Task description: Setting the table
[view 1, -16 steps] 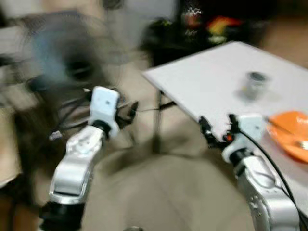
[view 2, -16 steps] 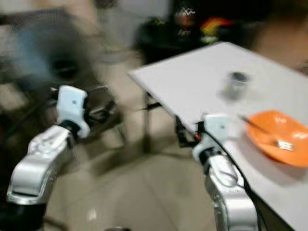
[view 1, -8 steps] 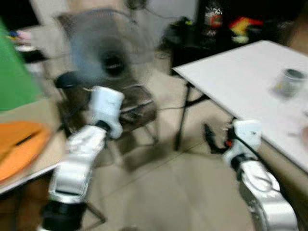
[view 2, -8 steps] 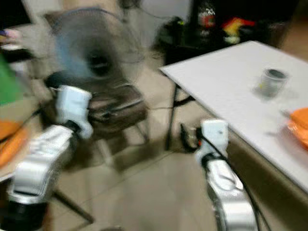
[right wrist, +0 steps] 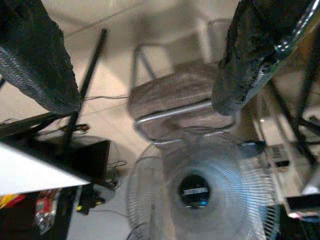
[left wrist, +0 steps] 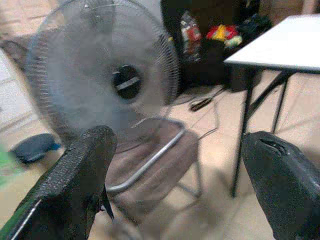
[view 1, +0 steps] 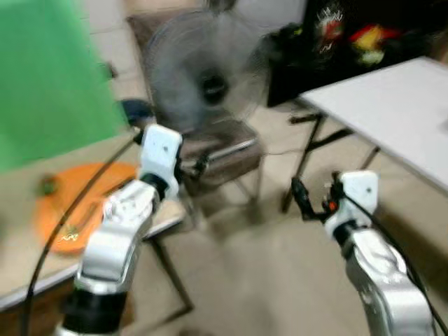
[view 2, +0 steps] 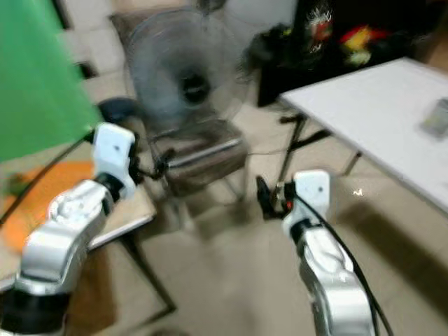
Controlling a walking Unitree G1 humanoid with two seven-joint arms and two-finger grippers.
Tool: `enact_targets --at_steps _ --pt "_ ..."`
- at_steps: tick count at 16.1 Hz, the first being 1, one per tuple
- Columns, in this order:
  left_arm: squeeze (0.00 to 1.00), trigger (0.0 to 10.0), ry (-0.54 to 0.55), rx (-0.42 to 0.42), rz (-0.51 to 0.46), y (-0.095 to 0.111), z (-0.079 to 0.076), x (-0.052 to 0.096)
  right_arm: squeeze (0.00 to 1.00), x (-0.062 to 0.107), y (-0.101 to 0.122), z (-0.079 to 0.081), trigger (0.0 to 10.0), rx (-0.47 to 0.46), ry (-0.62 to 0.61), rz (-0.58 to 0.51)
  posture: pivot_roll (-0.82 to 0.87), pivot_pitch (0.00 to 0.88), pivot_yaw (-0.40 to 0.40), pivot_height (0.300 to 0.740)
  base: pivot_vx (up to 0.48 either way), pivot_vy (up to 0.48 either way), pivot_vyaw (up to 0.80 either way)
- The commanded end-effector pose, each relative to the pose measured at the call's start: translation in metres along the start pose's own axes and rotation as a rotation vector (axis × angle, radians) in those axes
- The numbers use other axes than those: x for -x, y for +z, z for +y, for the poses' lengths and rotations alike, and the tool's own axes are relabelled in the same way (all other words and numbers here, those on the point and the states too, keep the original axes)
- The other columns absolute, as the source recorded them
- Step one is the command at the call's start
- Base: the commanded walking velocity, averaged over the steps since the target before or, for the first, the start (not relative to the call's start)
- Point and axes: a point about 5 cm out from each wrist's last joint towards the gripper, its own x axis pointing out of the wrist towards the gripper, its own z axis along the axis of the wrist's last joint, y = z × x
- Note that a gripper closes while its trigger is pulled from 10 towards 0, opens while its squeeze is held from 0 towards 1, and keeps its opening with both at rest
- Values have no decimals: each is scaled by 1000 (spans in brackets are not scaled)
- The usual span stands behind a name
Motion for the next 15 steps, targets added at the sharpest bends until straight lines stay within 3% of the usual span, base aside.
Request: enact_targets --at_steps 1,13,15 --pt "0 10000 30 -23 -23 7 5 -1 0 -3 7 5 10000 -5 28 -29 71 0 21 740 0 -382 800" --pt "0 10000 79 -33 -21 6 9 1 0 -11 3 9 10000 -26 110 -3 86 0 -5 740 0 -480 800" --pt "0 10000 90 -31 -16 5 9 2 0 -12 1 11 10000 -47 125 9 90 0 -11 740 0 0 800"
